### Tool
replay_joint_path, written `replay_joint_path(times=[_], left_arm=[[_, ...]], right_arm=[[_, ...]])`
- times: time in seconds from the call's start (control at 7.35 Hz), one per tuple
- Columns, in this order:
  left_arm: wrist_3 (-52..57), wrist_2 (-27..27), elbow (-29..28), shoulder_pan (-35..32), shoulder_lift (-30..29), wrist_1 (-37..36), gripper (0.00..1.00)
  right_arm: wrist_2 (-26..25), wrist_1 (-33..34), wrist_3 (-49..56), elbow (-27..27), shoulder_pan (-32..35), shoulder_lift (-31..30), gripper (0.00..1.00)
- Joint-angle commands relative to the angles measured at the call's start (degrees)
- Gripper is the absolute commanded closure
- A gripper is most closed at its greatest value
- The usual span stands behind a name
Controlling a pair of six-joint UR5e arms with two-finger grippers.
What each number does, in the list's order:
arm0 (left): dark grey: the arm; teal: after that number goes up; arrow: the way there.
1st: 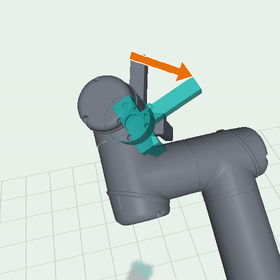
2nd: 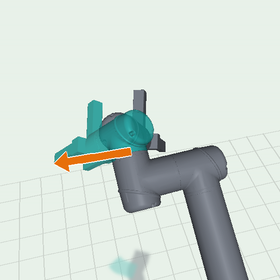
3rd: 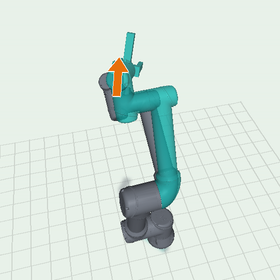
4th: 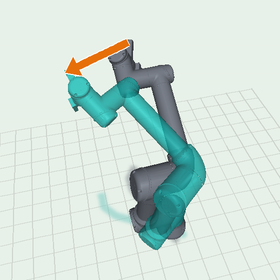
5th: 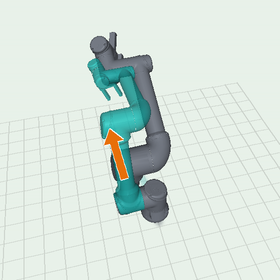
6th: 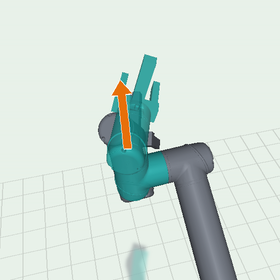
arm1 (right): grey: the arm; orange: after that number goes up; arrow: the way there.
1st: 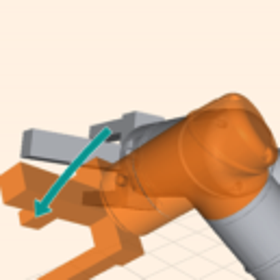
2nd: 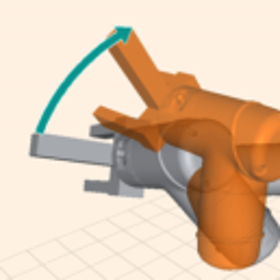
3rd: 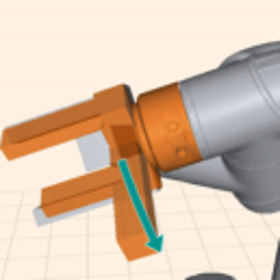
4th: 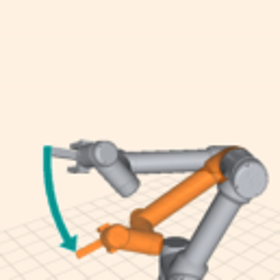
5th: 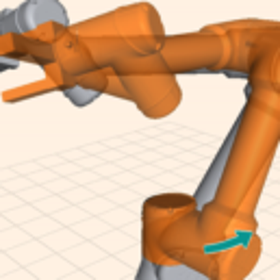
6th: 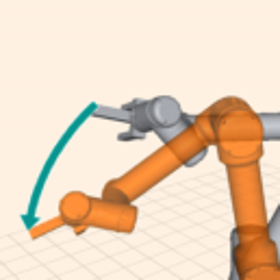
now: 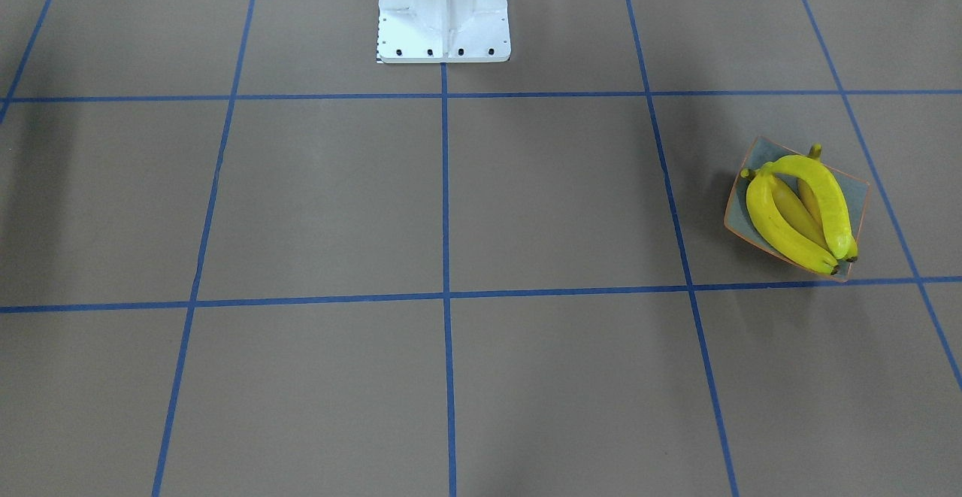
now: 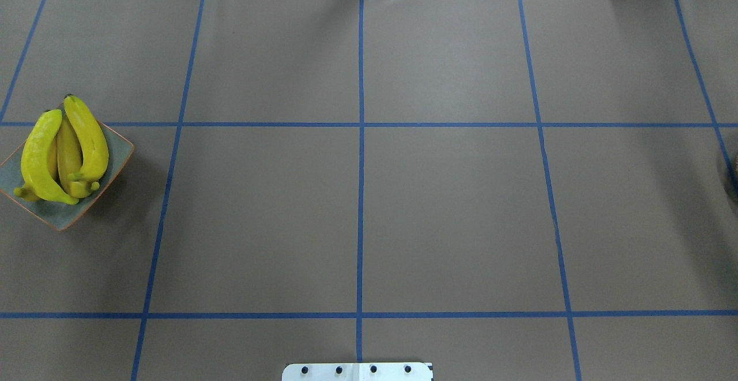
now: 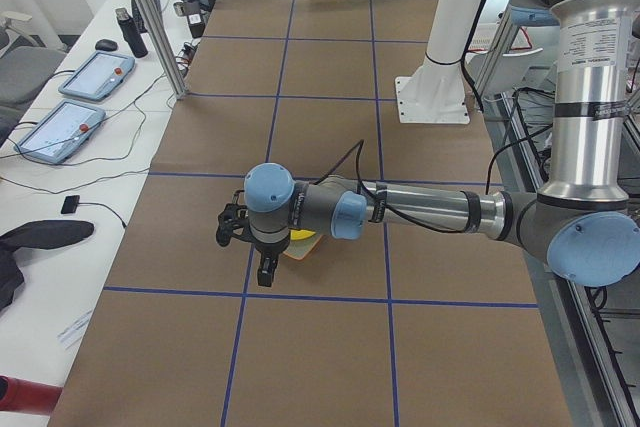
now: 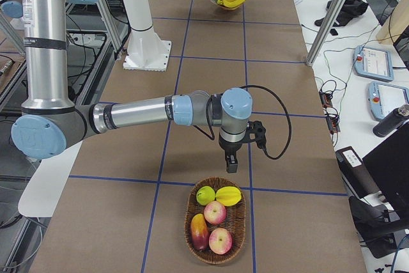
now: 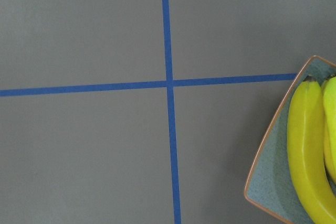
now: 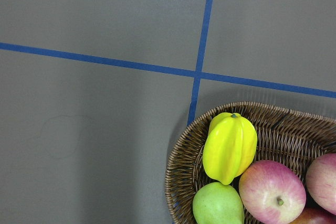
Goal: Transfer all bananas from basket to plate
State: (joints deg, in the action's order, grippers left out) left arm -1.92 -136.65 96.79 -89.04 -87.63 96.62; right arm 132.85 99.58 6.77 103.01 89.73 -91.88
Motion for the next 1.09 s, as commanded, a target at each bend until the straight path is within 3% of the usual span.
replay_joint_path(times=[0.0, 0.95], left_arm=[[-0.3, -2.2, -0.6, 0.0, -0.3, 1.2, 0.01], [-0.2, -1.6, 2.0, -0.2, 0.5, 1.3, 0.01]], right_arm=[[0.1, 0.0, 0.0, -0.1, 0.0, 0.3, 0.01], [0.2, 0.0, -0.1, 1.7, 0.2, -1.1, 0.01]])
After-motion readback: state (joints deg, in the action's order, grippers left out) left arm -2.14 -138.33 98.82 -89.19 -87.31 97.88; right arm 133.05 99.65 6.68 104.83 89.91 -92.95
